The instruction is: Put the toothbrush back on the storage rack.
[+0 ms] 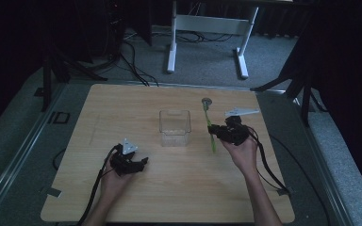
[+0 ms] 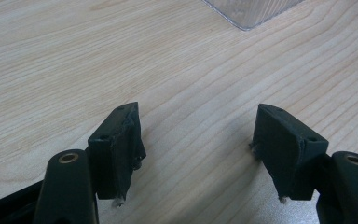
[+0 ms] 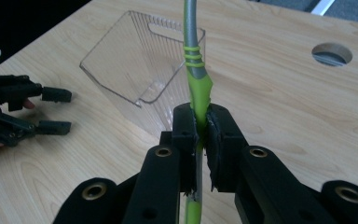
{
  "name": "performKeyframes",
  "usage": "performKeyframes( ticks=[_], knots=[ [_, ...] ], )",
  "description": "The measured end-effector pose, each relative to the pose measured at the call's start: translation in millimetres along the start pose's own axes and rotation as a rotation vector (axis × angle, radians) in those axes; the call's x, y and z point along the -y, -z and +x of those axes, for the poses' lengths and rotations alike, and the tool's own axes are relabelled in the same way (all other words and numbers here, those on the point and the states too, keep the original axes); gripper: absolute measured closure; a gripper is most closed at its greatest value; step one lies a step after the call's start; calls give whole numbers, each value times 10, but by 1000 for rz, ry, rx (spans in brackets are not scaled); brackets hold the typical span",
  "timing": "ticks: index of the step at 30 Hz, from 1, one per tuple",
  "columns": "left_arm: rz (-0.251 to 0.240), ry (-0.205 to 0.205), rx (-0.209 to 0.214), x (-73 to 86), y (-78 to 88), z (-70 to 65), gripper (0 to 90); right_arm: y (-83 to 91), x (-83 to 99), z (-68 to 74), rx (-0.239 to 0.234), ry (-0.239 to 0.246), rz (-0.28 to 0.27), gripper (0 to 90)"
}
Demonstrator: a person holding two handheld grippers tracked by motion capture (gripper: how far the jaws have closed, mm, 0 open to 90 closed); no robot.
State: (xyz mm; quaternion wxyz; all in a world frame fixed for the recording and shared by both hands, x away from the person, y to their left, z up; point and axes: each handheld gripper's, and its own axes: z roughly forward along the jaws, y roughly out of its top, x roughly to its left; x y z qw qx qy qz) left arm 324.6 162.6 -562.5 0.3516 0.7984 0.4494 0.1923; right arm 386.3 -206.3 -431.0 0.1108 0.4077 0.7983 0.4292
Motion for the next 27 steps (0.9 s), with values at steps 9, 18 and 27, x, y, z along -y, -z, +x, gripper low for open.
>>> performKeyframes(
  ticks=[9,18,27],
  knots=[
    [1,0,0,0,1,0,326,-19,-28,-30,-32,-27,-65,824],
    [1,0,0,0,1,0,326,-58,-93,2,-62,-32,-121,824],
    [0,0,1,0,1,0,326,-88,-153,61,-71,-28,-155,824]
  ],
)
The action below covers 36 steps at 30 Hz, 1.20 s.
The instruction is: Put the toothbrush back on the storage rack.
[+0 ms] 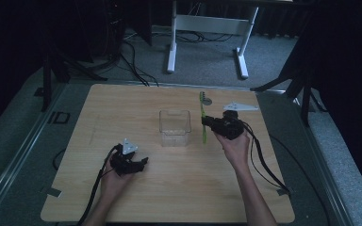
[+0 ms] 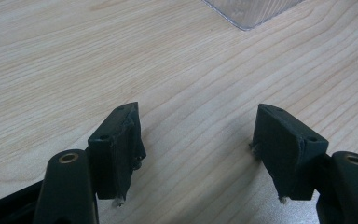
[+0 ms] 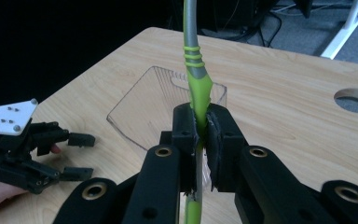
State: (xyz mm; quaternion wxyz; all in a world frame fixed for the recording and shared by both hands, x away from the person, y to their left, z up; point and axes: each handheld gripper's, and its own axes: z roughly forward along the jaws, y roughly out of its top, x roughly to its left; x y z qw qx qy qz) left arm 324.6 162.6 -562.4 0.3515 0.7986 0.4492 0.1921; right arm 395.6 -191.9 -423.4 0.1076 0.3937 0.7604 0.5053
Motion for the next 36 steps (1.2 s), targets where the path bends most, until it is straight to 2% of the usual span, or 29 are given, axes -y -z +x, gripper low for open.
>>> performKeyframes(
  ticks=[11,16,24,30,36],
  knots=[
    [0,0,0,-1,-1,-1,325,-12,-43,15,-25,-25,-63,824],
    [0,0,0,-1,-1,-1,325,-38,-54,-4,-60,-51,-81,824],
    [1,0,0,-1,-1,-1,325,-79,-75,3,-71,-64,-108,823],
    [1,0,0,-1,-1,-1,325,-97,-100,-19,-94,-100,-141,824],
    [1,-1,1,-2,-2,-1,325,-118,-107,-32,-99,-112,-162,824]
  ],
)
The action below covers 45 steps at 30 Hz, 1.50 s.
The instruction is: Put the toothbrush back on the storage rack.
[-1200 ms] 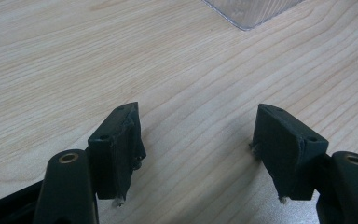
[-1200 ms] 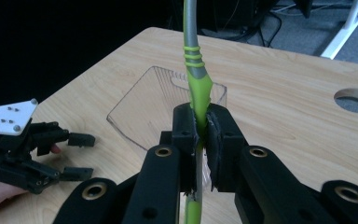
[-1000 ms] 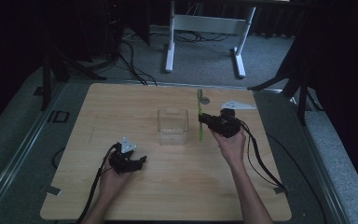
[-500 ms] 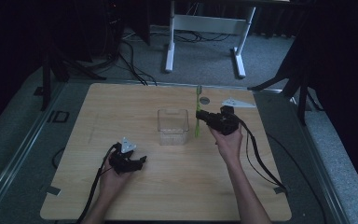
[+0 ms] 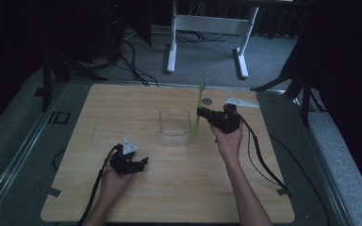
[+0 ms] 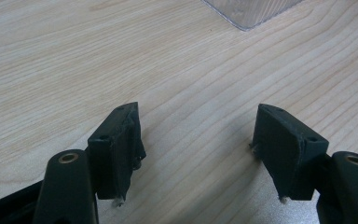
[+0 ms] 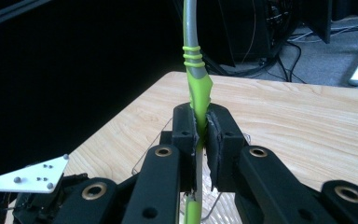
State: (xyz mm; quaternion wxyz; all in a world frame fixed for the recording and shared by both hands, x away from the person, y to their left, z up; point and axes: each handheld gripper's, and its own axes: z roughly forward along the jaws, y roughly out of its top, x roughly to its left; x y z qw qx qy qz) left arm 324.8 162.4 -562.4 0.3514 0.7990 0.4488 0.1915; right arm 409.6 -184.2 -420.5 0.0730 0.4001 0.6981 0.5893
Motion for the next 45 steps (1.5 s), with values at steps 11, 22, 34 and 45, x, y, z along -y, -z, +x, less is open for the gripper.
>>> performKeyframes(
  ticks=[11,22,34,45],
  knots=[
    [1,-1,0,0,1,1,324,-60,2,-24,-4,-43,-49,823],
    [2,-2,0,0,1,1,325,-151,33,-53,-10,-62,-72,823],
    [2,-3,2,-2,-1,0,324,-209,48,-72,-23,-78,-90,823],
    [2,-4,1,-2,-1,0,324,-273,79,-75,-31,-62,-111,822]
  ],
)
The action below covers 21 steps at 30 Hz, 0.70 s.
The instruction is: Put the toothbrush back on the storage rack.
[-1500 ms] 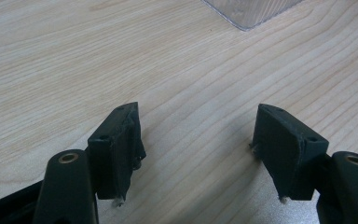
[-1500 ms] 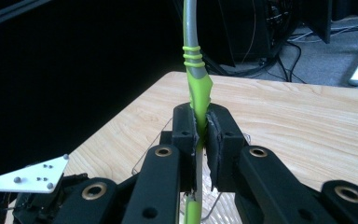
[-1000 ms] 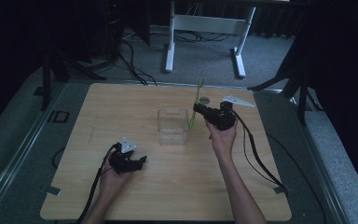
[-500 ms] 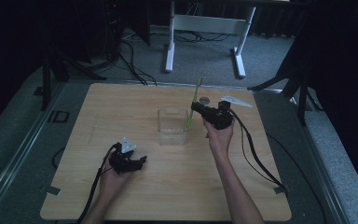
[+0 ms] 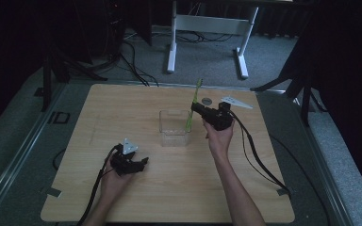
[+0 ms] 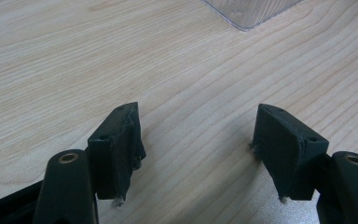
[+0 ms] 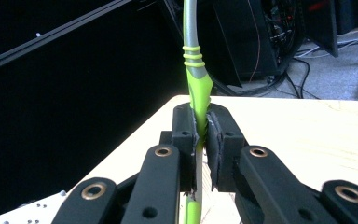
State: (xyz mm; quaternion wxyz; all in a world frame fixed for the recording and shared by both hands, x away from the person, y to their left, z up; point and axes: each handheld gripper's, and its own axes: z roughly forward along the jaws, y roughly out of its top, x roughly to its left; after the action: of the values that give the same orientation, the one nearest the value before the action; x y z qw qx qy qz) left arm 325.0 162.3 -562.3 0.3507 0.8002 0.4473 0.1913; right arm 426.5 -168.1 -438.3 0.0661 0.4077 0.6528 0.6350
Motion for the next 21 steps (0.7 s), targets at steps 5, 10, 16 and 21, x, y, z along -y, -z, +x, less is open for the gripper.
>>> performKeyframes(
  ticks=[5,10,16,21],
  knots=[
    [-1,1,0,0,0,-1,324,-37,23,-13,-8,5,7,821],
    [-1,1,0,0,-1,0,324,-73,62,-14,4,24,20,819],
    [-1,1,1,0,-1,-1,324,-92,83,-13,9,41,21,818],
    [0,1,0,-2,-3,-4,324,-106,101,-11,14,65,22,816]
  ],
)
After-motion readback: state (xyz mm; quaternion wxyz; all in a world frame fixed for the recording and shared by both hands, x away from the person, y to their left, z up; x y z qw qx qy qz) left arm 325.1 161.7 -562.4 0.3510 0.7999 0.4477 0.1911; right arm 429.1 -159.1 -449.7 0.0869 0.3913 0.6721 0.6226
